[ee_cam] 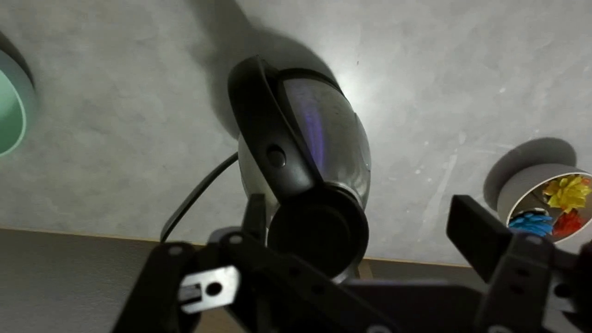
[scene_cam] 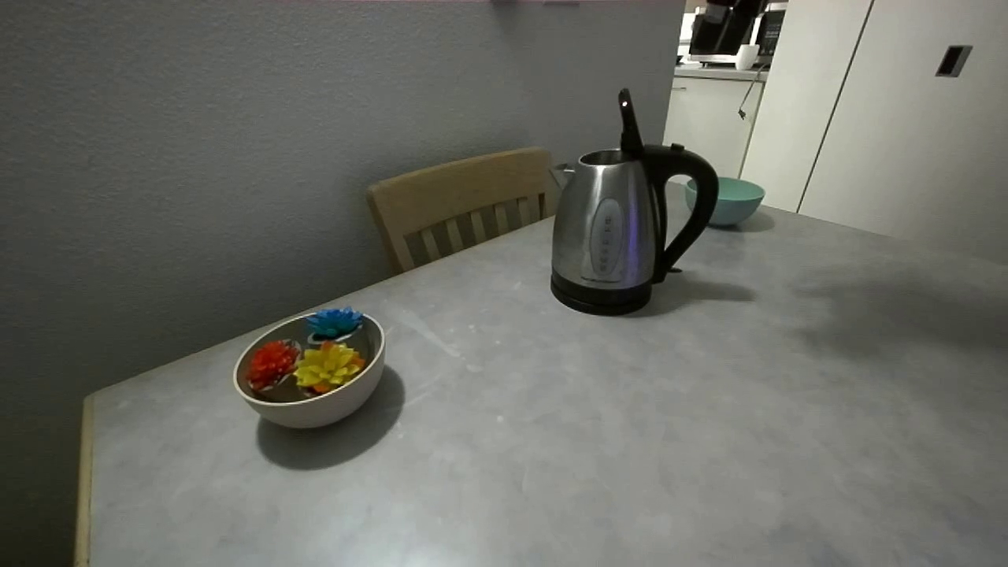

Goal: Closed the lid of the kettle

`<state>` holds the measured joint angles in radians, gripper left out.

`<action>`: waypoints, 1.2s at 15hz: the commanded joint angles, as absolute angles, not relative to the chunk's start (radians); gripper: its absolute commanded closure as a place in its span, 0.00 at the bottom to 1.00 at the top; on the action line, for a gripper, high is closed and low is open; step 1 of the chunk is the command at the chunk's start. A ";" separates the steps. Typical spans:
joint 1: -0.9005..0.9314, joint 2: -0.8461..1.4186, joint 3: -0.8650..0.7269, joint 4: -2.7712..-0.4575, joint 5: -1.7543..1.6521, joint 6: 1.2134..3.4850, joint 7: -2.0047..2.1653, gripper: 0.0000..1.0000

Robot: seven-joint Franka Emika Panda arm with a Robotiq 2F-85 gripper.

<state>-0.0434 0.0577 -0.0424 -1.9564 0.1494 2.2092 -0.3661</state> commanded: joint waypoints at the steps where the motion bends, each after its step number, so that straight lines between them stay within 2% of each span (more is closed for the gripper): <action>1: -0.044 0.131 -0.029 -1.913 0.140 2.250 -0.398 0.01; 2: -0.043 0.140 -0.024 -1.914 0.135 2.267 -0.391 0.04; 3: -0.041 0.148 -0.017 -1.917 0.136 2.297 -0.385 0.26; 5: -0.038 0.162 -0.001 -1.925 0.157 2.362 -0.378 0.35; 14: -0.026 0.216 0.046 -1.938 0.146 2.649 -0.306 0.98; 18: -0.034 0.188 0.049 -1.950 0.149 2.693 -0.301 1.00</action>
<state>-0.0199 0.2115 0.0406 -1.9357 0.1469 2.6609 -0.3039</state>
